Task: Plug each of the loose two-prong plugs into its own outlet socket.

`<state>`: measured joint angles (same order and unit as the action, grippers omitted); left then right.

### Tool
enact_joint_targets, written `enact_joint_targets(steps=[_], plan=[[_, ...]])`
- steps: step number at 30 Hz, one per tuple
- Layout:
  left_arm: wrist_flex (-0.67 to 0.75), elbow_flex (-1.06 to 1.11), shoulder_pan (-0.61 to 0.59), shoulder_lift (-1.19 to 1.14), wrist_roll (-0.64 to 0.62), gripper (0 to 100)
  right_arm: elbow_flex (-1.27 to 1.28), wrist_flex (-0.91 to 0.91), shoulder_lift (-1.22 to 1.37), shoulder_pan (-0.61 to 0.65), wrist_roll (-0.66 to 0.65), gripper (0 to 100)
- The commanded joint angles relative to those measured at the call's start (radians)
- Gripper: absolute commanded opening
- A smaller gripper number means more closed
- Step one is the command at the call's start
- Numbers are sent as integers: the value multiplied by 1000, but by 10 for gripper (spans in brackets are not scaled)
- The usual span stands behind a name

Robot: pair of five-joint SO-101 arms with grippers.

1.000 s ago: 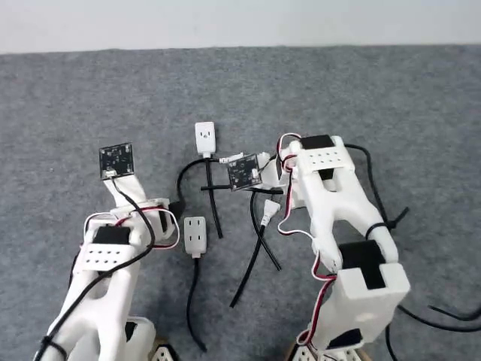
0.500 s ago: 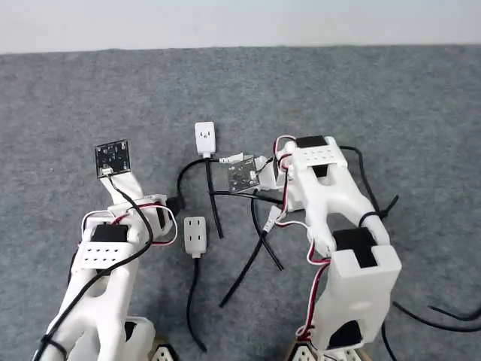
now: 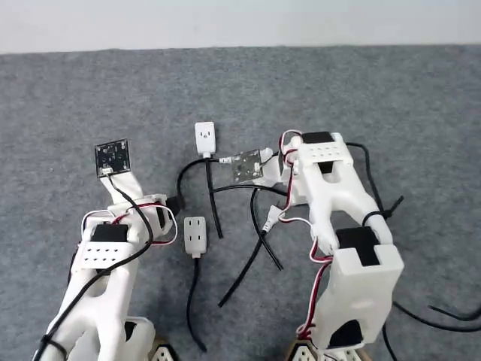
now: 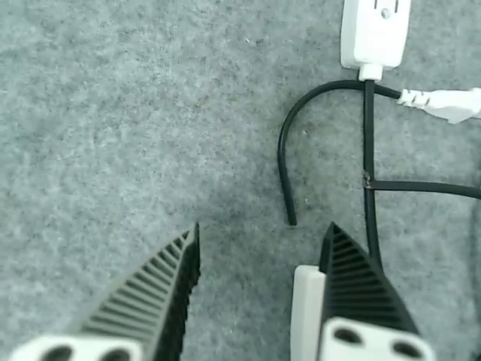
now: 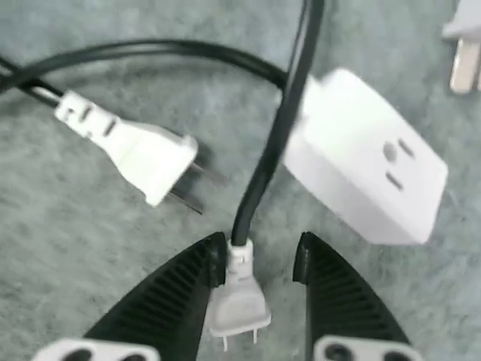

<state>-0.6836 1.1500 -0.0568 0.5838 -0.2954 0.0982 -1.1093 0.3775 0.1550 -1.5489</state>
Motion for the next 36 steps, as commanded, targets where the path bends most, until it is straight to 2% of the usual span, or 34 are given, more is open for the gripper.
enact_joint_targets(steps=[1, 9, 21, 23, 28, 33, 36], plan=[[21, -47, -8, 0, 8, 248, -52, 5, -10, -30, 17, 162], [21, -47, -5, 0, 8, 249, -15, 7, 5, -64, 17, 161], [21, -47, -5, 0, 8, 249, -17, 7, 56, -42, 18, 161], [21, -47, -5, 0, 8, 249, -17, 10, 56, -42, 54, 143], [21, -47, -6, 0, 8, 249, -46, 7, 62, -27, 161, 3], [21, -47, -8, 0, 8, 249, -54, 12, 53, -30, 226, 9], [21, -48, -8, 0, 6, 247, -95, -27, 22, -27, 331, 9]])
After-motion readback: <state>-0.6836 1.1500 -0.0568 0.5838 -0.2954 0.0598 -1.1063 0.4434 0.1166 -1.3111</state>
